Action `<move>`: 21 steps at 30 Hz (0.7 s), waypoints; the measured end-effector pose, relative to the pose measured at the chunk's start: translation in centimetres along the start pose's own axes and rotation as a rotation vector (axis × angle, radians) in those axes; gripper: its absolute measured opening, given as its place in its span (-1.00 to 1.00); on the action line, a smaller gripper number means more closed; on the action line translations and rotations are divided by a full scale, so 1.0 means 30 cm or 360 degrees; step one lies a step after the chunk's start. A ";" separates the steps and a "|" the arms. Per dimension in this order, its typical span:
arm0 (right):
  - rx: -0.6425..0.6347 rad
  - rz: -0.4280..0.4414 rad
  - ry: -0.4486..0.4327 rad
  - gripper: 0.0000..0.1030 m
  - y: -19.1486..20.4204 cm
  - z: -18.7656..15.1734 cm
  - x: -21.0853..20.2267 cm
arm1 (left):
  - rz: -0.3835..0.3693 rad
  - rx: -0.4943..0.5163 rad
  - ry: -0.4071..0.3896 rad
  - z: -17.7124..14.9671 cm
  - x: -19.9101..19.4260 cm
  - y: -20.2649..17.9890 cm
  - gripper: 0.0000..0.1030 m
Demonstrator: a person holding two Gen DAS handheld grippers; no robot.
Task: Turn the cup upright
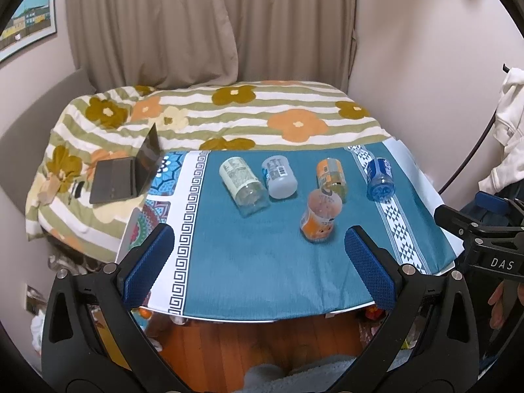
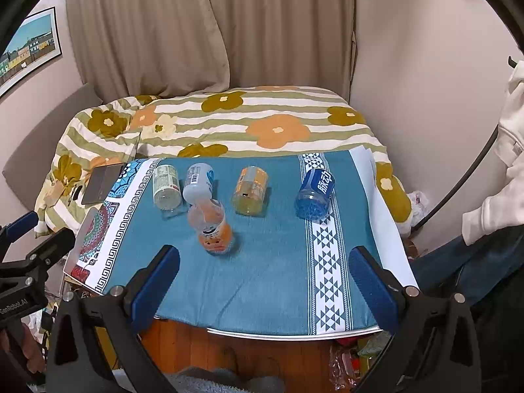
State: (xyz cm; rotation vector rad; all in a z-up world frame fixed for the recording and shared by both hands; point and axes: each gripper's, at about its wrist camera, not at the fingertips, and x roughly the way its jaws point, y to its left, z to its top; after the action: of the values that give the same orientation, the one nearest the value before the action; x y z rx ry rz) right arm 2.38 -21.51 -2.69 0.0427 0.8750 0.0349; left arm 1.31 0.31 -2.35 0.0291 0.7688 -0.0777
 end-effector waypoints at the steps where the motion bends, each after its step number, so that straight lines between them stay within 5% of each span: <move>1: 0.0002 -0.0002 -0.0001 1.00 -0.001 0.000 0.001 | 0.0001 0.0001 -0.0001 0.000 -0.001 -0.001 1.00; 21: 0.0011 -0.0019 -0.0012 1.00 -0.007 0.010 0.006 | 0.0004 0.0019 -0.0028 0.029 0.004 -0.011 1.00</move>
State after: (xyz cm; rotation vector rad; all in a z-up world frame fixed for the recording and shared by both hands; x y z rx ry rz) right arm 2.71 -21.70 -2.65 0.0439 0.8676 0.0207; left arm 1.98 -0.08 -1.83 0.0405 0.7505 -0.0799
